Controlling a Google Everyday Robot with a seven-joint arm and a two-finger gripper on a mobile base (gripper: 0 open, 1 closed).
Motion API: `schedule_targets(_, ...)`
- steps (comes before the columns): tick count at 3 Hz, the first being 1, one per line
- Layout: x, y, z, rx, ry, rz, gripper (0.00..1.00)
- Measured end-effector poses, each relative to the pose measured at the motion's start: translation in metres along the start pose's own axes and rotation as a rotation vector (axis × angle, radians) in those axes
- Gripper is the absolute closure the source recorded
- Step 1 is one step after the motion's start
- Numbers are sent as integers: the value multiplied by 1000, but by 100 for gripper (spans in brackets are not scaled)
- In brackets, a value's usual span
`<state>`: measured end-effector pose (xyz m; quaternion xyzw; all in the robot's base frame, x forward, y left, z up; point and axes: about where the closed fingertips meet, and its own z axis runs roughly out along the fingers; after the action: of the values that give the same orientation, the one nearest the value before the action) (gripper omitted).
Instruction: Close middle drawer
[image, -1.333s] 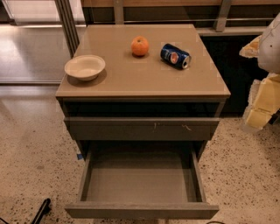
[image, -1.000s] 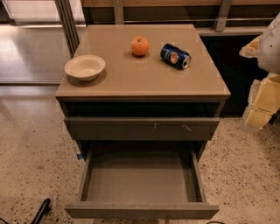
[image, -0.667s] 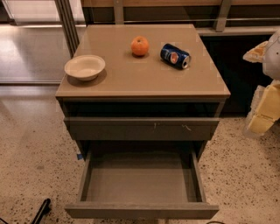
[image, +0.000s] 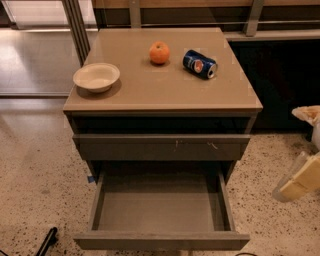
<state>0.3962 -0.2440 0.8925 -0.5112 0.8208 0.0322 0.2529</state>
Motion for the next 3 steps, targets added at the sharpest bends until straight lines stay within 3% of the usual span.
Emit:
schedule_targets(1, 45, 21, 55, -15, -62, 141, 0)
schedule_targets(2, 81, 41, 109, -83, -68, 244, 0)
schedule_targets(3, 84, 43, 115, -92, -66, 250, 19)
